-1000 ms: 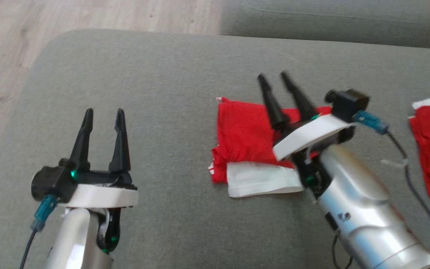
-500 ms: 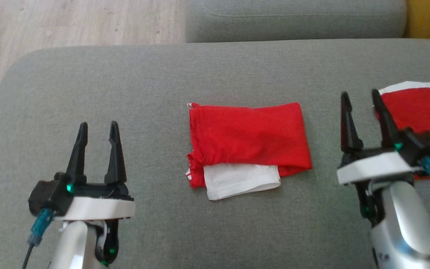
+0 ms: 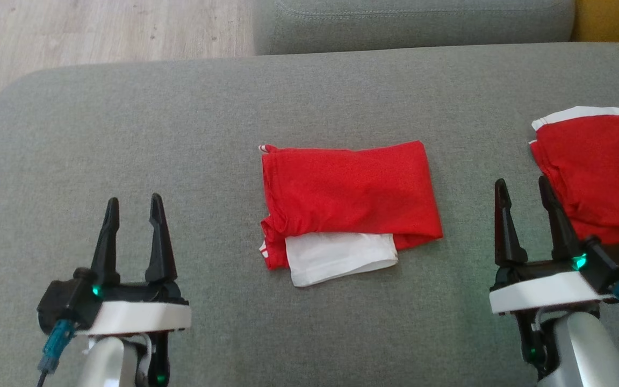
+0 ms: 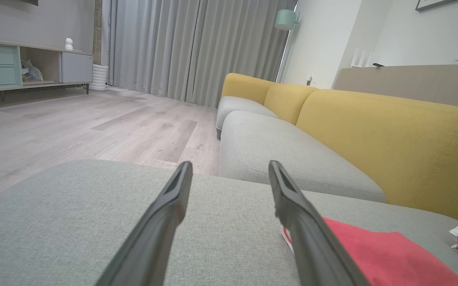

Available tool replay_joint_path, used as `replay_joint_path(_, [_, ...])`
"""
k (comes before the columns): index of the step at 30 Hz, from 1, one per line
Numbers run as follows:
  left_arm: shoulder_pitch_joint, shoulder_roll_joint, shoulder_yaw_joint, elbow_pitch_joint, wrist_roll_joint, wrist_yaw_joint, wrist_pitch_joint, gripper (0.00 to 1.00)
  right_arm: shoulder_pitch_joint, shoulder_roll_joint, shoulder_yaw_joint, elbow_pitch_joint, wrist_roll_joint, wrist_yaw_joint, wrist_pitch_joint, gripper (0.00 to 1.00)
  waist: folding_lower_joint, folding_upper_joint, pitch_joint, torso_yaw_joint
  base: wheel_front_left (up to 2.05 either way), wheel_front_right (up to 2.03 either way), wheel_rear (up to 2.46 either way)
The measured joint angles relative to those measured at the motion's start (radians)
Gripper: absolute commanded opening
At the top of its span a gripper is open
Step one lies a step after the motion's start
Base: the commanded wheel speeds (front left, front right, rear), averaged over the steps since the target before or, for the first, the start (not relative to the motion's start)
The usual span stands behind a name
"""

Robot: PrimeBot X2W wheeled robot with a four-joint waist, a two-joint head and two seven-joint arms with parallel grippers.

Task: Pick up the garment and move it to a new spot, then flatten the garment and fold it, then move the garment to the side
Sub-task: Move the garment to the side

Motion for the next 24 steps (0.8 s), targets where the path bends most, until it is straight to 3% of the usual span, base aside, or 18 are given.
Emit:
replay_joint_path(10, [-0.013, 0.0, -0.035, 0.0, -0.006, -0.001, 0.0, 1.0, -0.02, 0.001, -0.007, 0.017, -0.023, 0.0, 0.0, 1.0, 0.0, 0.0, 0.033, 0.023, 0.0, 0.0, 0.0])
replay_joint_path(24, [-0.096, -0.002, -0.065, 0.007, -0.006, -0.01, 0.0, 1.0, -0.232, 0.001, 0.048, 0.338, 0.047, 0.0, 0.151, 1.0, 0.0001, 0.0, 0.141, 0.095, 0.0, 0.0, 0.0])
